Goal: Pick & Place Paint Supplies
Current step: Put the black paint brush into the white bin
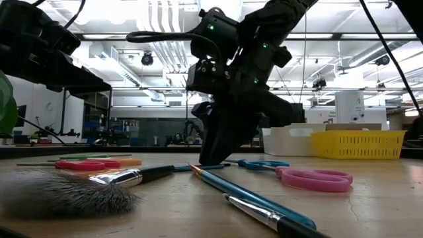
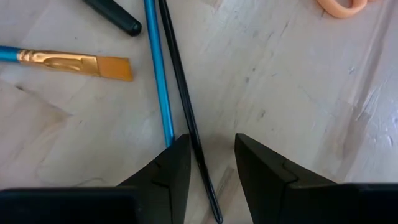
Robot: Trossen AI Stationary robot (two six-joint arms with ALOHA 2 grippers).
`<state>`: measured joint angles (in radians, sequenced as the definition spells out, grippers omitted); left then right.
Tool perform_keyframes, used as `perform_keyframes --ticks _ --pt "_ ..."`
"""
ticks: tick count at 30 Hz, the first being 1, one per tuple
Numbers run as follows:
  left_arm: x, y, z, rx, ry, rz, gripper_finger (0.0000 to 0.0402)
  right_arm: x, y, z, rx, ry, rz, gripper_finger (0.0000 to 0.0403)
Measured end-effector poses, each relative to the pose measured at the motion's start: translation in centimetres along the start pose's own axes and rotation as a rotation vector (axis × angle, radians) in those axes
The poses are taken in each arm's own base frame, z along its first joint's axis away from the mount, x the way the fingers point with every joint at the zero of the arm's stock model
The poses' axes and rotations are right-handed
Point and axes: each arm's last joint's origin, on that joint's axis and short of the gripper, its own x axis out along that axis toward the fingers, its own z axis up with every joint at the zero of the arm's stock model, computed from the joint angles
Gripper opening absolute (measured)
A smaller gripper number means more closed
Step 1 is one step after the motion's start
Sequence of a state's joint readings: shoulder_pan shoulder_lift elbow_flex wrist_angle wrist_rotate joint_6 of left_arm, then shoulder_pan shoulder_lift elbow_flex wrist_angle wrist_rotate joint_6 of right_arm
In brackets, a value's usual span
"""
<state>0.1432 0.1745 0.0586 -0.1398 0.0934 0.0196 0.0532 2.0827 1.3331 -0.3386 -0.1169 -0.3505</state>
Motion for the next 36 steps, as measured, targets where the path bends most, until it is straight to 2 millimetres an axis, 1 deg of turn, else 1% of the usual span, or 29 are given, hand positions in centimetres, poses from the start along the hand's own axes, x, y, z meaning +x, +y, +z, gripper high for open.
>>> perform_keyframes --ticks 3,9,10,26,30,36 --pt "0.0 0.0 0.0 0.000 -0.001 0.001 0.0169 0.0 0.0 -0.1 0.002 0.005 0.001 0.0103" --pt "0.0 0.0 0.0 0.000 0.000 0.000 0.0169 0.0 0.1 -0.2 0.008 0.011 0.035 0.0023" --pt "0.0 0.0 0.0 0.000 -0.001 0.000 0.0169 0.0 0.1 -0.2 0.009 0.009 0.041 0.0016" --pt "0.0 0.0 0.0 0.000 -0.001 0.000 0.0169 0.0 0.1 -0.3 0.059 0.010 0.041 0.0015" --pt "0.0 0.0 0.0 0.000 -0.001 0.000 0.0169 -0.5 0.1 -0.2 0.061 0.004 0.038 0.0015" --pt "0.0 0.0 0.0 0.000 0.000 0.000 0.0169 -1.7 -0.3 0.3 0.071 -0.017 0.018 0.0014"
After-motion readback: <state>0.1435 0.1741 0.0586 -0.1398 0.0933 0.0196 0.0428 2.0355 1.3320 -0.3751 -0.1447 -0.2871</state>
